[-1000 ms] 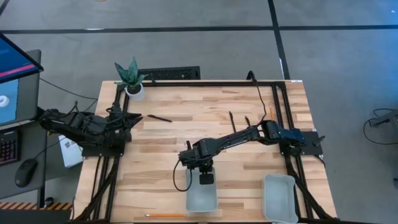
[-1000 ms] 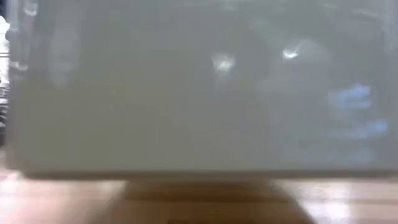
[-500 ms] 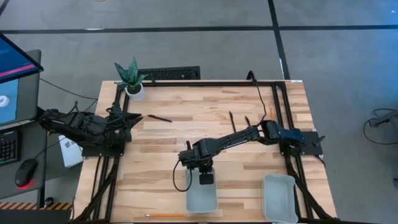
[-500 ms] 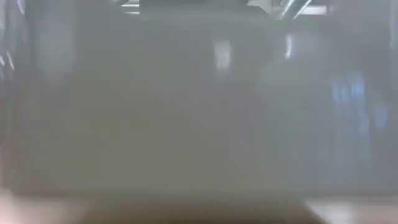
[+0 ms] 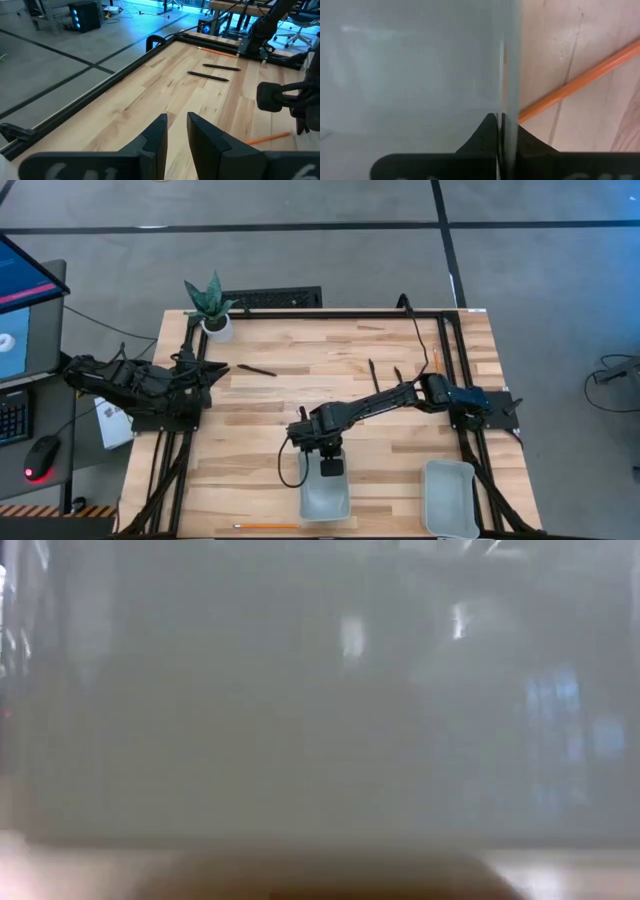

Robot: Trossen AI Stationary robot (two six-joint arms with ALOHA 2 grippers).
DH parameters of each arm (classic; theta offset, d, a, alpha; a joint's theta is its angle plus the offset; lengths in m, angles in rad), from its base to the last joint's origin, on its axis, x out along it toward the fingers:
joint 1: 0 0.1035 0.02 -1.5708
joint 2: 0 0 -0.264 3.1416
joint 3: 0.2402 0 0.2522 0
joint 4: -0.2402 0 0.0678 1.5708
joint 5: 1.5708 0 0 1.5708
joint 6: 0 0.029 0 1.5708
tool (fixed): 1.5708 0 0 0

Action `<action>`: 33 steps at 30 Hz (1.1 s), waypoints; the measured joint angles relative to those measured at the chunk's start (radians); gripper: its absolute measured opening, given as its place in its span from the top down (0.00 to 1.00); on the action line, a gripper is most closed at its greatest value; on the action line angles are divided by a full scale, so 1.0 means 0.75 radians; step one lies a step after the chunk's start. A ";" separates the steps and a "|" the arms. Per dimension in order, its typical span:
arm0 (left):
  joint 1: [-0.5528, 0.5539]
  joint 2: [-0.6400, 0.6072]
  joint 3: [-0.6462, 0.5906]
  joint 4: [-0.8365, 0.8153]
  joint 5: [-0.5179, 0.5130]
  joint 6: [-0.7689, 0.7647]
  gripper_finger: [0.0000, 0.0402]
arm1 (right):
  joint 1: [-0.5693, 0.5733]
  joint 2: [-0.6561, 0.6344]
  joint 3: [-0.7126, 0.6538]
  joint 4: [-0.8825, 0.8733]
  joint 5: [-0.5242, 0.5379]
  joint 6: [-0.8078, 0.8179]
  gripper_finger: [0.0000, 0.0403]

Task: Sort pens & pencils
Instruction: Move the left gray bin to the bottom right of the table

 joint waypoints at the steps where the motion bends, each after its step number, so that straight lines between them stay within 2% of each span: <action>1: 0.000 0.000 0.000 0.000 0.000 0.000 0.84 | 0.000 0.000 0.000 0.000 0.001 -0.001 0.95; 8: 0.000 0.000 0.000 0.000 0.000 0.000 0.84 | -0.001 0.000 0.000 -0.001 0.000 0.000 0.93; 33: 0.000 0.000 0.000 -0.001 -0.009 -0.001 0.84 | -0.006 0.000 0.000 -0.021 -0.006 -0.010 0.95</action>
